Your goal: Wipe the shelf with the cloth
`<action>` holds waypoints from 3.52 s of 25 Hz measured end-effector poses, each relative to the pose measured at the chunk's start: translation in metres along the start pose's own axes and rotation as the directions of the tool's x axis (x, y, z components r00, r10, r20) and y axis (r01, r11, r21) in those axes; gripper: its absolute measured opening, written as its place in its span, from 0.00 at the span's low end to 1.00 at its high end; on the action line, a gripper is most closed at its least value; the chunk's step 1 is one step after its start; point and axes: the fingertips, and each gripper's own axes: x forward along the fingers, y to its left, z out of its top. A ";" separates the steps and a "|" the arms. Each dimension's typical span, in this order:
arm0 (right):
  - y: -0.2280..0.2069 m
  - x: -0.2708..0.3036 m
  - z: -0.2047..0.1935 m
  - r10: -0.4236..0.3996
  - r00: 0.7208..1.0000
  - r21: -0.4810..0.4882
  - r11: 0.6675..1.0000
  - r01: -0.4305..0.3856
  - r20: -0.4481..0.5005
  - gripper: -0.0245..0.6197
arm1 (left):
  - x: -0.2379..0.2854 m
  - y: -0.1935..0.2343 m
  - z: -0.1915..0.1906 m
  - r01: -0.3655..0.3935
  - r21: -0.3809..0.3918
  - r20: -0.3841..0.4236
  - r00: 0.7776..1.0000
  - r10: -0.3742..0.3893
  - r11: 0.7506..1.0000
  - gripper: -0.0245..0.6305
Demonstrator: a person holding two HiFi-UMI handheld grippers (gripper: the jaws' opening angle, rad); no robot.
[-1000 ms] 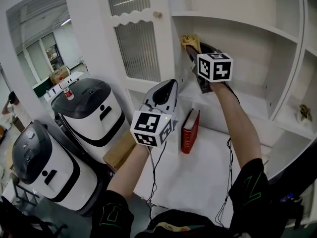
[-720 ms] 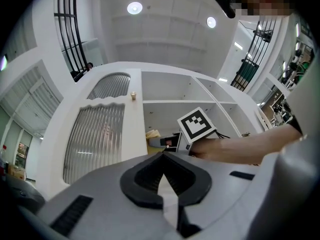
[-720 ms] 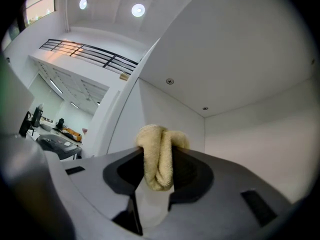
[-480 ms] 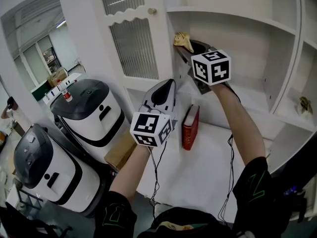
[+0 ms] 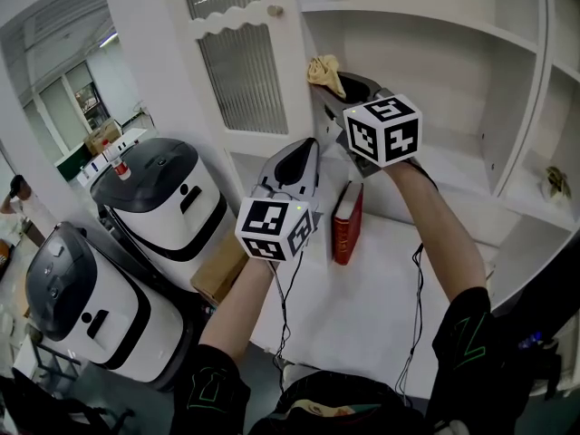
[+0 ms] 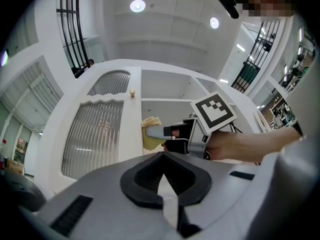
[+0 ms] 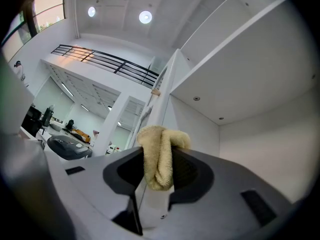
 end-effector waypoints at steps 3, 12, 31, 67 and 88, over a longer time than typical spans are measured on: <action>0.009 -0.006 -0.001 0.034 0.999 -0.006 0.999 -0.034 0.003 0.25 | 0.000 0.000 -0.002 -0.006 -0.011 -0.006 1.000 0.006 1.000 0.04; 0.020 -0.035 0.007 0.153 0.986 0.041 0.987 -0.156 0.063 0.25 | 0.003 -0.014 -0.009 0.023 -0.011 -0.025 0.999 -0.023 1.000 0.04; -0.074 -0.012 -0.079 -0.123 0.941 0.017 0.991 0.135 -0.316 0.25 | 0.000 -0.006 -0.021 0.029 -0.115 -0.039 0.999 -0.033 0.993 0.04; 0.021 -0.018 -0.115 0.098 0.810 -0.096 0.978 -0.187 -0.579 0.25 | -0.009 -0.003 -0.073 0.015 -0.153 -0.119 0.992 -0.034 0.988 0.04; 0.004 -0.049 -0.127 -0.052 0.749 -0.441 0.834 -0.331 -0.660 0.25 | -0.024 -0.017 -0.085 0.001 -0.204 -0.126 0.992 -0.027 0.979 0.04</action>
